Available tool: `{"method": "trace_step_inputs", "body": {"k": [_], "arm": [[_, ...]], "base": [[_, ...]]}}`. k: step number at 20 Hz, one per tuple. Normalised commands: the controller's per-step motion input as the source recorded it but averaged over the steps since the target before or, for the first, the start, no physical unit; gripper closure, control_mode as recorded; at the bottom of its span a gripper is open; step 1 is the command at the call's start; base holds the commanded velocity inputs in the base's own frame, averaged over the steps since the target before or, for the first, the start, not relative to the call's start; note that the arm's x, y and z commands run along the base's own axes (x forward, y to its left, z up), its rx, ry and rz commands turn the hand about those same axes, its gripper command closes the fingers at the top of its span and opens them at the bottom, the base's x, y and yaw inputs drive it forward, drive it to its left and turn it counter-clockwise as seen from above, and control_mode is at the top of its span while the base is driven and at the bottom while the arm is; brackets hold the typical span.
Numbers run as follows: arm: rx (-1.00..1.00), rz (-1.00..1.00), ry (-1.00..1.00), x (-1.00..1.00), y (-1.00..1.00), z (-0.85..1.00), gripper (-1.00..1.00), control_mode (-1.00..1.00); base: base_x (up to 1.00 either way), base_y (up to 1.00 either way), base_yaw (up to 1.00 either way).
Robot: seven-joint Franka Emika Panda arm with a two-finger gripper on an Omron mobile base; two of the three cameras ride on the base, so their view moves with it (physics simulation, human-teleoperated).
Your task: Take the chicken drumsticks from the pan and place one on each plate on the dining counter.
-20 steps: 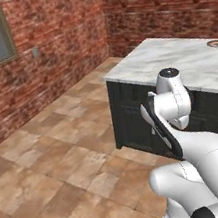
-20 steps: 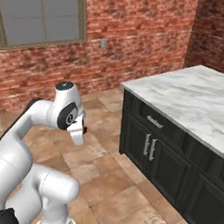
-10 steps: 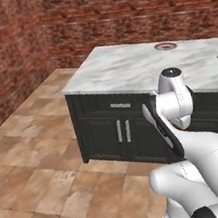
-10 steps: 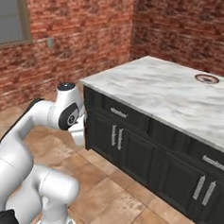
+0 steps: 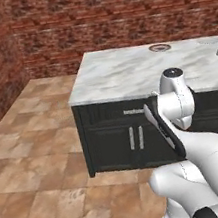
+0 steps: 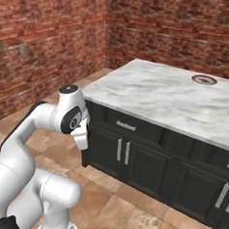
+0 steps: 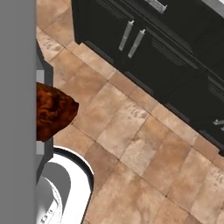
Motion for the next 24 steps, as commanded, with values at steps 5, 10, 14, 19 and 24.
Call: {"method": "trace_step_inputs", "body": {"k": [5,10,14,19,24], "arm": [[0.0,0.0,0.0,0.0,0.0,0.0,1.0,1.0],[0.0,0.0,0.0,0.0,0.0,0.0,1.0,1.0],[0.0,0.0,0.0,0.0,0.0,0.0,1.0,1.0],[0.0,0.0,0.0,0.0,0.0,0.0,1.0,1.0],[0.0,0.0,0.0,0.0,0.0,0.0,1.0,1.0]], "base": [[0.83,1.0,-0.35],[0.87,1.0,-0.36],[0.89,1.0,-0.37],[0.88,1.0,-0.4],[0.8,1.0,-0.41]]}}
